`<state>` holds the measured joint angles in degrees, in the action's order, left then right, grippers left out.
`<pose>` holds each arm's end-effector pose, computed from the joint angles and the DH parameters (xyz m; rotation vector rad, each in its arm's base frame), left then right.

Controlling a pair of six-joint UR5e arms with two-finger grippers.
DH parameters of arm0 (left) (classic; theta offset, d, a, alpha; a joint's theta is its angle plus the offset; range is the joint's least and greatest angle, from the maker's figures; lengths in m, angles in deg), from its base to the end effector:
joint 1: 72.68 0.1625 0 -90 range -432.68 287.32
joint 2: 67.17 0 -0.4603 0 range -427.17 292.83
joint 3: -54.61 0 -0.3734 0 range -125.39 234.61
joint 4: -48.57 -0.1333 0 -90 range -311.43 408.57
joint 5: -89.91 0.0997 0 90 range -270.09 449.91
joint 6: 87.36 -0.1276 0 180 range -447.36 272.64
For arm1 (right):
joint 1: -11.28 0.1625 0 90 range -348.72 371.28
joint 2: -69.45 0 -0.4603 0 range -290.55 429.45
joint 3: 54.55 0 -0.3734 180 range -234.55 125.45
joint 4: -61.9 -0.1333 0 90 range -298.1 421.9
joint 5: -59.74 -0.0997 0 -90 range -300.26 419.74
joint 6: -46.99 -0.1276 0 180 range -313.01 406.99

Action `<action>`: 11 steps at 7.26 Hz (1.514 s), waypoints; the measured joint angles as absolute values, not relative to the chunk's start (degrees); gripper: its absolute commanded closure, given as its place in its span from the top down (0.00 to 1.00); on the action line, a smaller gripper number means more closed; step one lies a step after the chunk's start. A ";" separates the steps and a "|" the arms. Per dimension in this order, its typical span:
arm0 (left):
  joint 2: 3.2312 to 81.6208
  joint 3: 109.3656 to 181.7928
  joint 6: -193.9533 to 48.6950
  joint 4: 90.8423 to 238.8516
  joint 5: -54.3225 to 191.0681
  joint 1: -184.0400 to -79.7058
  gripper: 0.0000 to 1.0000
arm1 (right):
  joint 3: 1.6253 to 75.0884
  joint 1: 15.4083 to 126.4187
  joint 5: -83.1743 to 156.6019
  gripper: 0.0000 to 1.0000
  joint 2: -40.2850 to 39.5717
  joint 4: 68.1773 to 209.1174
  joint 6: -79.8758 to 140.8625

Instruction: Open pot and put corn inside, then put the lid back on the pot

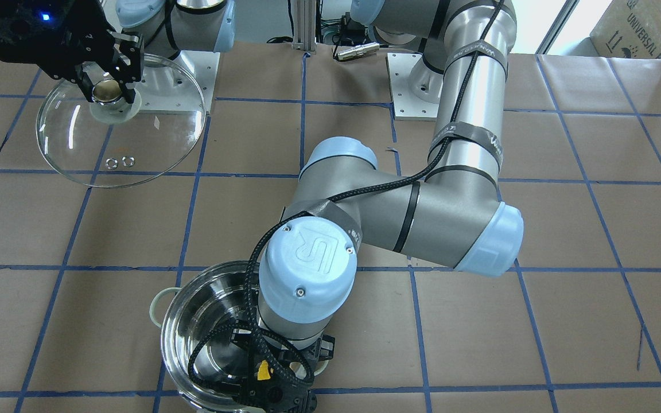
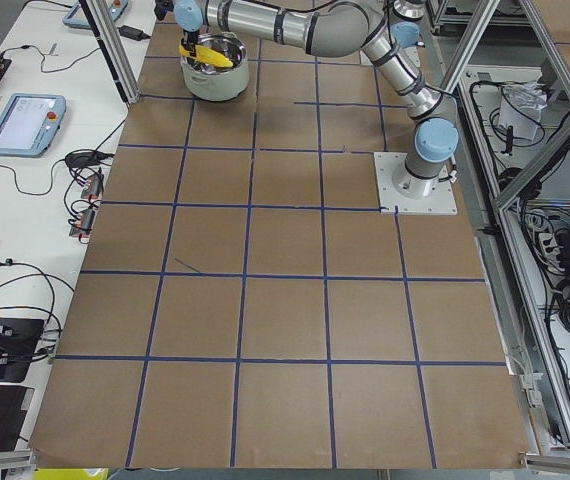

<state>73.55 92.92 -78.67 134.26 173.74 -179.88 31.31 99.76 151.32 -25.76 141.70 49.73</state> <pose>-0.3890 -0.7595 0.3431 -0.2311 -3.0056 0.0991 0.1185 -0.4277 0.5525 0.0335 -3.1143 -0.0247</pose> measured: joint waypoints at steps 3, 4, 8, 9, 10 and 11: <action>74.50 92.55 -77.86 134.09 173.67 -180.44 1.00 | 31.33 99.79 151.32 0.16 -25.74 141.96 49.74; 74.48 93.13 -76.88 134.21 173.71 -180.54 1.00 | 31.25 99.79 151.32 0.16 -25.73 141.96 49.76; 72.40 99.54 -76.69 134.46 173.58 -180.17 1.00 | 31.21 99.84 151.32 0.17 -25.74 141.89 49.65; 71.20 100.46 -76.71 134.95 173.65 -179.89 1.00 | 31.21 99.86 151.32 0.17 -25.73 141.88 49.64; 69.91 100.94 -76.72 136.30 173.67 -179.55 1.00 | 31.15 99.86 151.32 0.17 -25.73 141.88 49.65; 68.26 101.18 -76.72 138.53 173.65 -178.90 1.00 | 31.07 99.83 151.32 0.17 -25.74 141.88 49.69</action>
<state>68.26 101.18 -76.72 138.53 173.65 -178.90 31.07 99.83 151.32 -25.74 141.88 49.69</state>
